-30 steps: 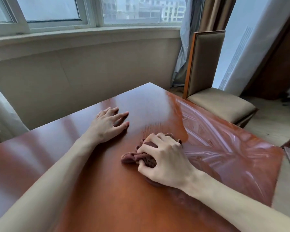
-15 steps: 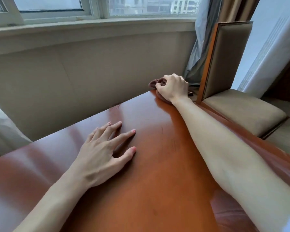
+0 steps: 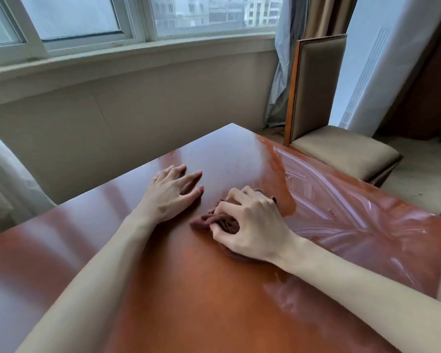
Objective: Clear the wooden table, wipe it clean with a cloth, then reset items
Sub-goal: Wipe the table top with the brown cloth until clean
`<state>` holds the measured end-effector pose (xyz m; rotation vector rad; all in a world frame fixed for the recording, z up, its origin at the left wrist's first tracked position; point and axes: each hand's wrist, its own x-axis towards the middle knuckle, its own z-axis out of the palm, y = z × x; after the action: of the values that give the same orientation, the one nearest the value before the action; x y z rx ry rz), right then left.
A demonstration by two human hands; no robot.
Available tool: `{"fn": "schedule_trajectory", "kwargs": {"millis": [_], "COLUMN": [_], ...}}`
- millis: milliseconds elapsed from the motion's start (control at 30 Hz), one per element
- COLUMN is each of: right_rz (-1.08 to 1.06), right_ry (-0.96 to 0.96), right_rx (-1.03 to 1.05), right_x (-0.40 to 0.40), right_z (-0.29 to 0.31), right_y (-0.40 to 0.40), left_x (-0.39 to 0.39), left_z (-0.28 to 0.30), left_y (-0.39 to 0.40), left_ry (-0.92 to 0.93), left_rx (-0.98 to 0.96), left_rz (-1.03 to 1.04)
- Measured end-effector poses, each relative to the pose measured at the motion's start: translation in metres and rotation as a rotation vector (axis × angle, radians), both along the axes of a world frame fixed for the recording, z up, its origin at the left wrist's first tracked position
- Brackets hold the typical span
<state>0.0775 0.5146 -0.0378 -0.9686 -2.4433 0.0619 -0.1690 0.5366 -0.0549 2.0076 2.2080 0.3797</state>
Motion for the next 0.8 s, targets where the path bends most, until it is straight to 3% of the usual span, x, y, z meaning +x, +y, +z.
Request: {"fn": "schedule_trajectory", "kwargs": {"millis": [100, 200, 567, 667, 800], "right_rz": [0.039, -0.005, -0.434, -0.481, -0.379], "right_ry": [0.017, 0.002, 0.035, 0.012, -0.002], "right_rx": [0.027, 0.057, -0.047, -0.049, 0.020], "right_x": [0.007, -0.011, -0.121, -0.127, -0.103], "right_z": [-0.003, -0.002, 0.006, 0.008, 0.005], "right_y": [-0.016, 0.026, 0.331, 0.339, 0.265], "left_x": [-0.001, -0.003, -0.006, -0.005, -0.001], "left_z": [-0.001, -0.004, -0.008, -0.007, 0.000], "left_y": [0.001, 0.003, 0.003, 0.004, 0.001], "left_ry": [0.012, -0.001, -0.007, -0.024, -0.018], "left_rx": [-0.004, 0.021, 0.066, 0.070, 0.031], "left_rz": [0.001, 0.000, -0.008, -0.007, -0.004]}}
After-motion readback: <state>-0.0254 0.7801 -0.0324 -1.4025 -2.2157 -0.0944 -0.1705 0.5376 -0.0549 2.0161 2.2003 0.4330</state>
